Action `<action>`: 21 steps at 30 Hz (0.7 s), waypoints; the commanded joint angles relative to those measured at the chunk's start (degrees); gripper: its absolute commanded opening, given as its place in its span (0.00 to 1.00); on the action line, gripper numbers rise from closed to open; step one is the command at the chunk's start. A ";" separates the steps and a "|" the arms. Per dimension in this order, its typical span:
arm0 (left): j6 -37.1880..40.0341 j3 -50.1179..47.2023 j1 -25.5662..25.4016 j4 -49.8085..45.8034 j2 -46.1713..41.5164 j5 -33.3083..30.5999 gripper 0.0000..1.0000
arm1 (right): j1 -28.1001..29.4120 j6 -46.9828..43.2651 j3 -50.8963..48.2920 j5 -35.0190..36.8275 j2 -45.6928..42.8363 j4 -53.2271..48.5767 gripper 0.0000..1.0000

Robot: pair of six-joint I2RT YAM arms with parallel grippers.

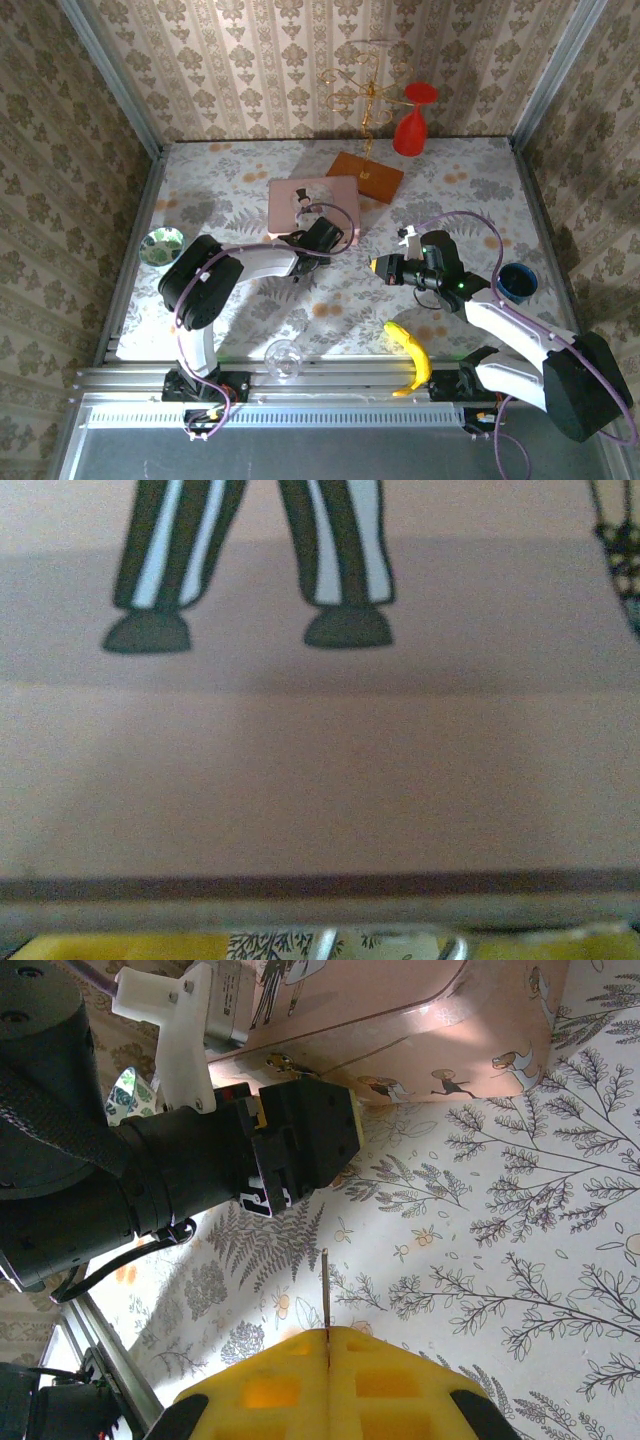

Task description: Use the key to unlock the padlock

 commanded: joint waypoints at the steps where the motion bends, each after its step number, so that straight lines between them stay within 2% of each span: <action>1: -0.92 -0.42 0.00 -1.03 0.48 0.32 0.50 | 0.43 0.70 -0.11 -0.89 -0.67 1.56 0.00; 8: -0.61 0.07 -0.32 -1.56 1.39 0.99 0.45 | 0.60 0.72 0.33 -1.17 -0.45 1.74 0.00; 17: -0.96 -0.37 -1.18 -2.36 1.85 0.82 0.45 | 0.69 0.72 0.42 -1.35 -0.41 1.68 0.00; 21: -0.69 -0.17 -1.20 -2.45 1.67 0.79 0.39 | 0.69 0.71 0.68 -1.37 -0.45 1.62 0.00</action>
